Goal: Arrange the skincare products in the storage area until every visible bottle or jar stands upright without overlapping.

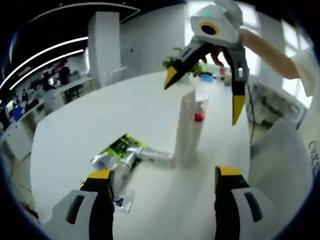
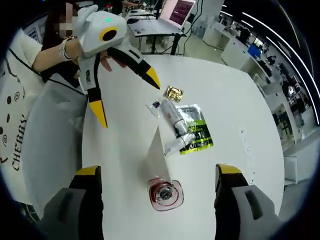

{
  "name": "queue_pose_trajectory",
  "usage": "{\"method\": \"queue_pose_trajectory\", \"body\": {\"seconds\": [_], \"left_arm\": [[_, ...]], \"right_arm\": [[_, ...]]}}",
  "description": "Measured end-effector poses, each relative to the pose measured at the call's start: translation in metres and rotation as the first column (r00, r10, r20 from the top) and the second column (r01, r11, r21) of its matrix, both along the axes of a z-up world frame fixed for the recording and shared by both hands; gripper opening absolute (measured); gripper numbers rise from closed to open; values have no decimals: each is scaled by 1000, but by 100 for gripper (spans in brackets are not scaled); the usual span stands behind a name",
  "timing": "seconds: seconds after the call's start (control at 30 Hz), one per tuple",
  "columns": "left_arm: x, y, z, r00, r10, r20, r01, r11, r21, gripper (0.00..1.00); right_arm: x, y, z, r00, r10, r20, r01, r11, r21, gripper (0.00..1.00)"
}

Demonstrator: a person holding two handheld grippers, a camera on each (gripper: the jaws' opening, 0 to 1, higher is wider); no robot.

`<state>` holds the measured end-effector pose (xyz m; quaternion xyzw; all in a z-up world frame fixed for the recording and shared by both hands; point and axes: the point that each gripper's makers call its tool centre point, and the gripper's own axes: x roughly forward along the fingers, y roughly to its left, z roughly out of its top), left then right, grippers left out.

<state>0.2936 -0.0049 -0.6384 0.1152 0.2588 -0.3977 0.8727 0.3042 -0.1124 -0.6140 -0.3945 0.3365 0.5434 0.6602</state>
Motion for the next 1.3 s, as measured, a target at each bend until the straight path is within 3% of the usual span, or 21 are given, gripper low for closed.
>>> {"method": "queue_pose_trajectory", "body": {"seconds": [0.33, 0.63, 0.87, 1.13, 1.3], "left_arm": [[-3, 9, 1, 1000, 3, -18, -3, 1000, -3, 86], [-8, 11, 2, 1000, -3, -21, 3, 1000, 1, 99], [-10, 13, 0, 999, -14, -33, 14, 1000, 9, 99], [-12, 11, -2, 999, -13, -50, 13, 1000, -3, 99], [-11, 12, -6, 999, -18, -51, 19, 999, 28, 99]], "right_arm": [[1, -14, -1, 998, -67, 13, 66, 997, 45, 100], [-6, -25, 1, 991, -129, 34, 125, 987, 99, 100], [-2, -36, 1, 980, -192, 50, 183, 973, 139, 100], [-16, -36, -7, 964, -262, 50, 249, 951, 182, 100], [-25, -36, -11, 954, -296, 42, 280, 935, 219, 100]]}}
